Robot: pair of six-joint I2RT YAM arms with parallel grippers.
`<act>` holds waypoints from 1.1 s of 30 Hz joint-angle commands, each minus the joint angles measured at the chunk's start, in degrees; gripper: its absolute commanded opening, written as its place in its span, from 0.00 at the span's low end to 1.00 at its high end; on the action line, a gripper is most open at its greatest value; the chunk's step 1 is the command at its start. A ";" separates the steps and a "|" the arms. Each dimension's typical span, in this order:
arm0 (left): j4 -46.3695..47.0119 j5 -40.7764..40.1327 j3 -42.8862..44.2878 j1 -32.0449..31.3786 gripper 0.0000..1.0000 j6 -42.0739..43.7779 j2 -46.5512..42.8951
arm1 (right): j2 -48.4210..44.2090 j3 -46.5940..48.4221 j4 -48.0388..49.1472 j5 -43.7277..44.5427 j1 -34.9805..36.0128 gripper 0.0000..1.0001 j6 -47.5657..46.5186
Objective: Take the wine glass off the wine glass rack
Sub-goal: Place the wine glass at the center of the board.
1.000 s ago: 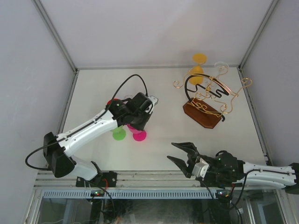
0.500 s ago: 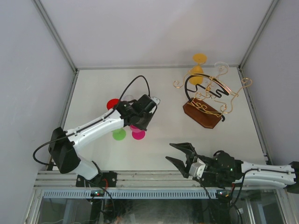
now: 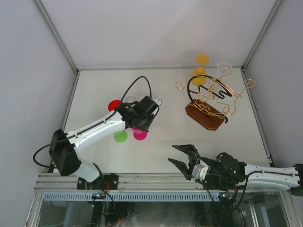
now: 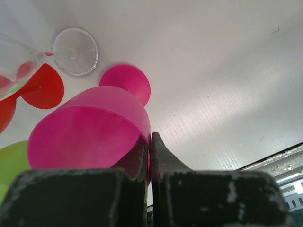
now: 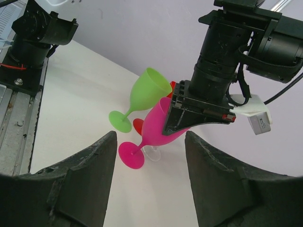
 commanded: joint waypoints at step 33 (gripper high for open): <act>-0.39 1.28 -1.77 2.73 0.11 -1.33 -4.47 | 0.57 1.16 0.59 0.66 -0.13 0.59 1.96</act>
